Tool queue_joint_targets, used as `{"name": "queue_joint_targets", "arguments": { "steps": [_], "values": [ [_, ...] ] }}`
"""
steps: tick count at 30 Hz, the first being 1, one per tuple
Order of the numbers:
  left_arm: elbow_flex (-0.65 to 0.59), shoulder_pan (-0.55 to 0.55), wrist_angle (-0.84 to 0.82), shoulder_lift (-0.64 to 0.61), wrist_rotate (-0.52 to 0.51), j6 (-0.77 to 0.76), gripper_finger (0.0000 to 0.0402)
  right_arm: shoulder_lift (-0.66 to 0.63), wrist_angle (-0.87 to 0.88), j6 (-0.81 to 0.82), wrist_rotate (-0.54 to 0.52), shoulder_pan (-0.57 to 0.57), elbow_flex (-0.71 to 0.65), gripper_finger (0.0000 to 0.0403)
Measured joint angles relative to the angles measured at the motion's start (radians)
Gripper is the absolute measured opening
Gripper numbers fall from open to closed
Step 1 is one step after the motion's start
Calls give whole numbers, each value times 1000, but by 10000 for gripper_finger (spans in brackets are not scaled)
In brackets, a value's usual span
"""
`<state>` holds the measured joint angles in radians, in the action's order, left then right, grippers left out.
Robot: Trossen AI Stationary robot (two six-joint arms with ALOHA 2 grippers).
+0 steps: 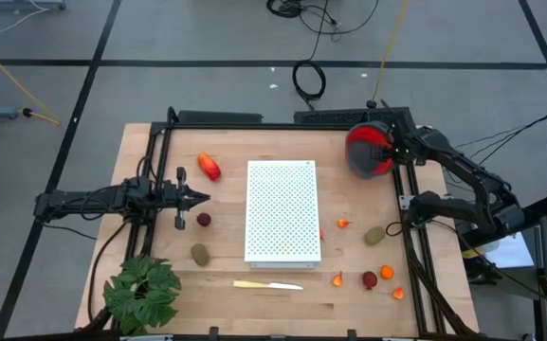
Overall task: Pick & Place Fruit
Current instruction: Put the red strainer bowl on the shelf
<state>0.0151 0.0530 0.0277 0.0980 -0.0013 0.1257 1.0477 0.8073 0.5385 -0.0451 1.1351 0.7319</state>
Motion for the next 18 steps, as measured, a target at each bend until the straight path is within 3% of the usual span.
{"name": "queue_joint_targets", "arguments": {
  "steps": [11, 18],
  "values": [
    [0, 0, 0, 0, -1, 1, 19, -107, -39, -29, -59, 0, 1, 206],
    [0, 0, 0, 0, -1, 1, 19, -64, -36, -36, -86, 3, 1, 205]
  ]
}}
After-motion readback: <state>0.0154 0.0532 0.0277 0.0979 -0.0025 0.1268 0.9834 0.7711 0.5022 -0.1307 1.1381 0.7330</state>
